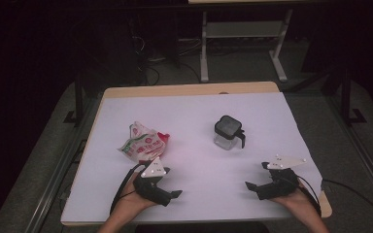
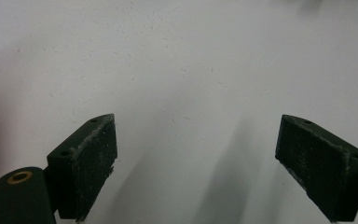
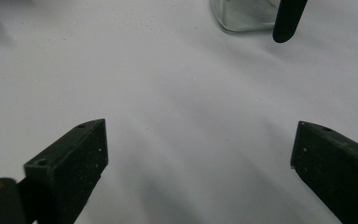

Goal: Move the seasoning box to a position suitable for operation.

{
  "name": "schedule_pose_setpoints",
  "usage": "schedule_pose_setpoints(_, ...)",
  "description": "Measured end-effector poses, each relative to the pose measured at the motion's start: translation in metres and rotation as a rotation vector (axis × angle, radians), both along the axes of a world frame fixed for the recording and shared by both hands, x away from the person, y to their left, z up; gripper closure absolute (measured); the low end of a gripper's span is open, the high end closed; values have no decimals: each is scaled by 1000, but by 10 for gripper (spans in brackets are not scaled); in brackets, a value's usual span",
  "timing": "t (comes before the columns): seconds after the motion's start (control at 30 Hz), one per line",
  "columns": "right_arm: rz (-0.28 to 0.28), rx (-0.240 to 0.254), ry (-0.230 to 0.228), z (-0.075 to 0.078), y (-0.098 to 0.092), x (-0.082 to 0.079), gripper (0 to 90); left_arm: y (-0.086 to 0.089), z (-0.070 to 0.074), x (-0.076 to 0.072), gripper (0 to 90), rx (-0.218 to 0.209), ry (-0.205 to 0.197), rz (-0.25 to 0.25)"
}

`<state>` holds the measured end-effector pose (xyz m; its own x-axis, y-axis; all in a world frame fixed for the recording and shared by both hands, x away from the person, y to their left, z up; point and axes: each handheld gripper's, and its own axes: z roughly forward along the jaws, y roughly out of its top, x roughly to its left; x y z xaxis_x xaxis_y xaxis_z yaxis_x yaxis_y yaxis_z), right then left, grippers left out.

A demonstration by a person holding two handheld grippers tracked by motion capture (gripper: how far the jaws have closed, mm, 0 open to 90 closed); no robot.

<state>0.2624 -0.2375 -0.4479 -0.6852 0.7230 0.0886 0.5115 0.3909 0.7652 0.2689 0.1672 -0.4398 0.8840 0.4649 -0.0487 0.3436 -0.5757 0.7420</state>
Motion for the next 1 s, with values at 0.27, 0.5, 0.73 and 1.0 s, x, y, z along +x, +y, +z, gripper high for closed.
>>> schedule_pose_setpoints(0.27, -17, 28, 10, 3, -6, 4, 57, 1, 0, 3, 122, -21, 15, 12)
schedule_pose_setpoints(0.5, -21, 11, 3, 15, -5, 15, 56, 2, 1, 2, 119, -29, 15, 16)
schedule_pose_setpoints(0.73, -36, -10, 11, 30, -4, 32, 56, 3, 2, 1, 119, -34, 11, 13)
schedule_pose_setpoints(1.0, -21, -43, 1, 44, 1, 42, 56, 2, 2, 0, 119, -32, 13, 4)
